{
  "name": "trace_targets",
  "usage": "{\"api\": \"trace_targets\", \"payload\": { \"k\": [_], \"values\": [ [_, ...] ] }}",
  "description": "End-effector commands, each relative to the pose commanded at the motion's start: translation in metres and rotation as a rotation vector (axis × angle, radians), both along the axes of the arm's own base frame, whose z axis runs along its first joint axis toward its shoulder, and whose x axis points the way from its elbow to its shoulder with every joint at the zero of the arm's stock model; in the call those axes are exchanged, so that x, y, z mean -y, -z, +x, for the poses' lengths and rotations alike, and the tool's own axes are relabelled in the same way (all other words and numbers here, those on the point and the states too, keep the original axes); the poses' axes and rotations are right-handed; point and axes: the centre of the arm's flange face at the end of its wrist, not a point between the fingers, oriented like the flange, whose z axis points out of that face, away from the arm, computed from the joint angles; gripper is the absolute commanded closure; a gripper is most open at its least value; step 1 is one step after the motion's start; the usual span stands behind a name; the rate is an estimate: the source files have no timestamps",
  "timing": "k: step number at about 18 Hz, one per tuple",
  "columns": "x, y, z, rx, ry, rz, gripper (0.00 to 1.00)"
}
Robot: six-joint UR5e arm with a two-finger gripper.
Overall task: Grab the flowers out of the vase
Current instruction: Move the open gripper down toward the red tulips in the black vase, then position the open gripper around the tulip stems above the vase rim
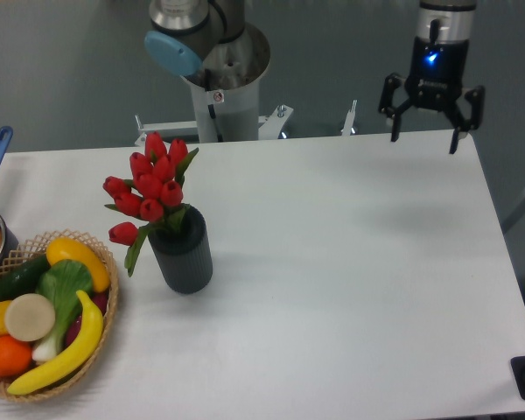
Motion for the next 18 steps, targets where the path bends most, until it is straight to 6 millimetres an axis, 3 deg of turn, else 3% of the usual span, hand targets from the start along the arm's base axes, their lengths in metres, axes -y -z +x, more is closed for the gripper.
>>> {"api": "trace_targets", "payload": {
  "k": [7,14,18],
  "values": [
    [-0.059,0.037,0.049,-0.01,0.139,0.062,0.0],
    [-0.118,0.044,0.105,0.033,0.308,0.152,0.0],
    [-0.137,0.048,0.13,0.082,0.373,0.226,0.0]
  ]
}}
